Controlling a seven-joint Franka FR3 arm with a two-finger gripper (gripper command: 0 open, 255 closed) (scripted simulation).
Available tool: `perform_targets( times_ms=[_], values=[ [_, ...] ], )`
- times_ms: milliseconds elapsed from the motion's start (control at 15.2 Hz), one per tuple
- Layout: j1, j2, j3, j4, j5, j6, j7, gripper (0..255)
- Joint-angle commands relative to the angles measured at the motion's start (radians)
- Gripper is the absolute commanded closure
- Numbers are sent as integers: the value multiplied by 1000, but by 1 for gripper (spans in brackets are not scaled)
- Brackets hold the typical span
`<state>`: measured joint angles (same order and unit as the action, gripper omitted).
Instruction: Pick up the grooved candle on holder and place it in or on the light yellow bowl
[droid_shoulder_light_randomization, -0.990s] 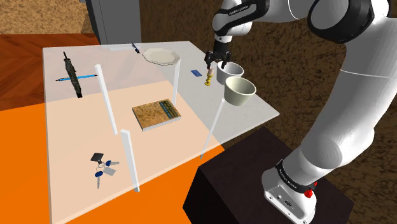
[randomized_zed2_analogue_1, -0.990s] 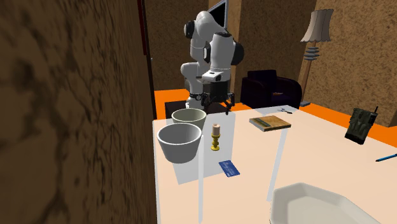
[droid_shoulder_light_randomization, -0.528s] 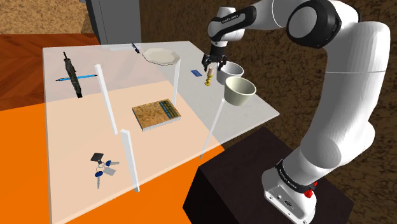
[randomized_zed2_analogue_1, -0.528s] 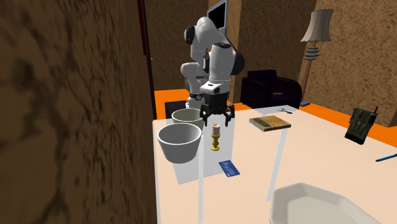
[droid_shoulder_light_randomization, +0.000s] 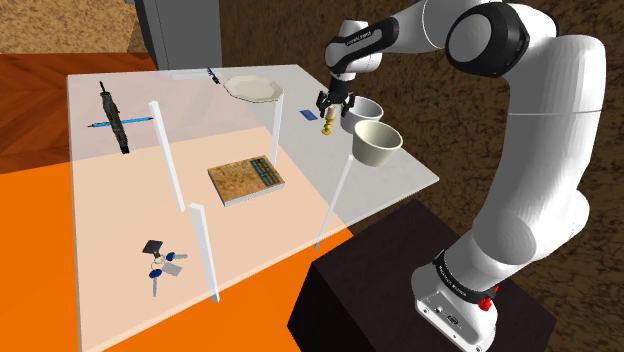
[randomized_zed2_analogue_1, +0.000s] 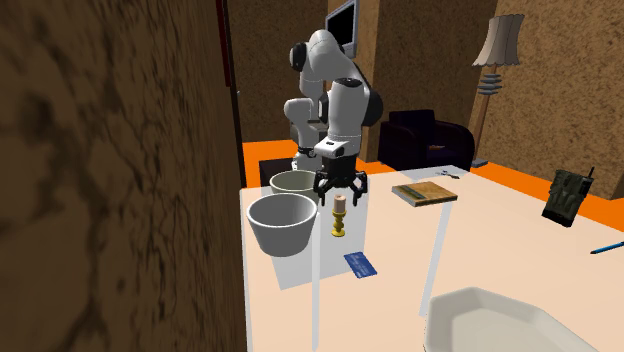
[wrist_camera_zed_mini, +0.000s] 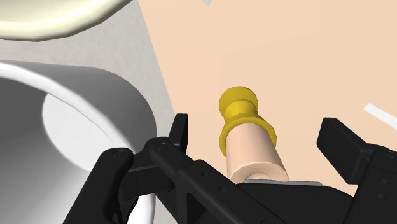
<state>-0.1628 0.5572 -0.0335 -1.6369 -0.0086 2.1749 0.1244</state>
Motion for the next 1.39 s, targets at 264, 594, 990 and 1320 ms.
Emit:
perform_targets(
  times_ms=[264, 594, 990, 1320],
  values=[
    [0, 0, 0, 0, 0, 0, 0, 255],
    [0, 0, 0, 0, 0, 0, 0, 255],
    [0, -20, 0, 10, 0, -30, 0, 255],
    [1, -51, -1, 31, -1, -83, -1, 255]
  ],
)
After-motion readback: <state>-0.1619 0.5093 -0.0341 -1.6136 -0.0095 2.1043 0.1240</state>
